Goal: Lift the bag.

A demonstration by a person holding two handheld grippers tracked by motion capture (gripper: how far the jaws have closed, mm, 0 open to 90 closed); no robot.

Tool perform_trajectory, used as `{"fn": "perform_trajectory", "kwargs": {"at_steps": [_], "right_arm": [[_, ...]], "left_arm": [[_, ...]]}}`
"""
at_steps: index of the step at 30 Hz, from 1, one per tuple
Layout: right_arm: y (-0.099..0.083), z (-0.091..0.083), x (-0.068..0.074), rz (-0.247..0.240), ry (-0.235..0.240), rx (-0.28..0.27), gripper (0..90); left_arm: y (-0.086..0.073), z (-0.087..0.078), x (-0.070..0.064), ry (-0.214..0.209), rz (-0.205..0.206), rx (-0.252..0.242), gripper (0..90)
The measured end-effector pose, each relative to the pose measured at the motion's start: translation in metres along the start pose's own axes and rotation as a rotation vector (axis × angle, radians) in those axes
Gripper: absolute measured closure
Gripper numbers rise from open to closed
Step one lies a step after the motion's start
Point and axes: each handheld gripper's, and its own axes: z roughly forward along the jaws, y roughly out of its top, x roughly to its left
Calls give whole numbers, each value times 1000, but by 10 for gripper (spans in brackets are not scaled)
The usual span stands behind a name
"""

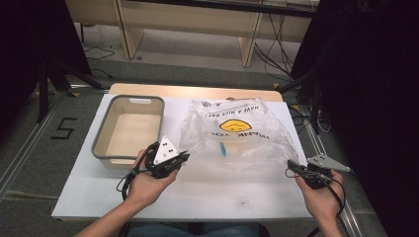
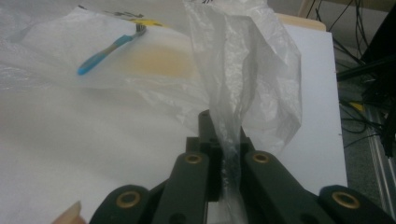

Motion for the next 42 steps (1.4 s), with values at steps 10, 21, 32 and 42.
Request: {"fn": "perform_trajectory", "kwargs": {"at_steps": [10, 21, 32, 42], "right_arm": [[5, -8, -2, 10, -40, -75, 900], [13, -16, -4, 21, -94, -176, 900], [27, -24, -1, 5, -134, -286, 900], [43, -27, -2, -1, -164, -350, 900]], "left_arm": [[10, -5, 4, 15, 1, -40, 891], [20, -8, 2, 13, 4, -77, 891], [37, -20, 5, 24, 3, -140, 891], [50, -29, 0, 13, 8, -186, 890]]}}
